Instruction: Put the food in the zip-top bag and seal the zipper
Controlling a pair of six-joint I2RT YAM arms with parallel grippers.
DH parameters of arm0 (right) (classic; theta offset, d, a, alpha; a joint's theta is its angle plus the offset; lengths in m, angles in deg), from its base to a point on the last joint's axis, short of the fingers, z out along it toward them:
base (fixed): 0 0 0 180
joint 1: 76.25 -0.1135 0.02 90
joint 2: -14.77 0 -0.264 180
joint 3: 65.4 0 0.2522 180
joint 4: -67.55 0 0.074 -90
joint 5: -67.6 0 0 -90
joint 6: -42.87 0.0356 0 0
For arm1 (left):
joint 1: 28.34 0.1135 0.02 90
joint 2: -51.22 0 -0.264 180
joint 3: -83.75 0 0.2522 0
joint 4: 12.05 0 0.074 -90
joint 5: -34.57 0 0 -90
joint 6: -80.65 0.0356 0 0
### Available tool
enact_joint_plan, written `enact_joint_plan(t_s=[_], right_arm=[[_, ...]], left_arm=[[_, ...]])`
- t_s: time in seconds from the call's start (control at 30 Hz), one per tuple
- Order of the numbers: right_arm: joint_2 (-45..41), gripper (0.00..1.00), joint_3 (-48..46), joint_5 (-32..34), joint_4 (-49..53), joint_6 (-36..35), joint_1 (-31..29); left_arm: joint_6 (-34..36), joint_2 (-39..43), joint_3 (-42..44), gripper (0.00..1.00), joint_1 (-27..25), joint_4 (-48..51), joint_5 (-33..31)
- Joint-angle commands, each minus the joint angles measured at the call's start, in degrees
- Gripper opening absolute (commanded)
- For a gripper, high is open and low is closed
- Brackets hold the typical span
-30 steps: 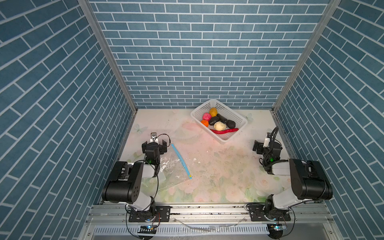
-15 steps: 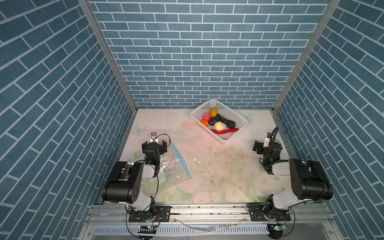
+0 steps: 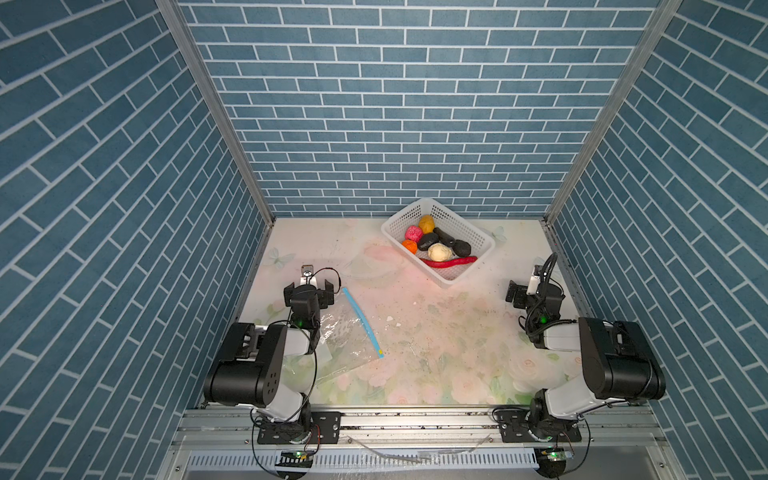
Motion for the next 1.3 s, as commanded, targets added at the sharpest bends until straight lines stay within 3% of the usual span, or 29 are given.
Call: enact_joint_plan(t_s=[0.0,0.6,0.87,1.07,1.17,1.27], right_arm=[[-0.01,0.99,0.41,0.05,-1.01,-0.76,0.15],[-0.80,0.99,-1.05,-1.18,-3.31,-1.44,0.02],[-15.96,0.99,0.01,-0.30,11.30,-1.27,-0.99],[-23.56,0.99,6.94,-0.79,27.96,10.58,-3.08],[-22.76,0.99,11.32,2.66,35.72,20.23,-5.34],[-19.20,0.99,17.04,-0.06,44.88,28.43,-6.30]], left_arm=[[0.48,-0.36,-0.89,0.99,0.12,-0.19,0.06],[0.56,-0.28,-0.85,0.99,0.12,-0.22,0.09],[-0.44,4.52,-1.86,0.99,-0.16,5.61,-2.84],[2.54,9.28,-11.85,0.99,-2.92,24.55,-3.20],[-8.11,8.67,-22.23,0.99,-3.29,40.48,-4.05],[-17.49,4.83,-31.93,0.99,-3.34,52.55,2.09]])
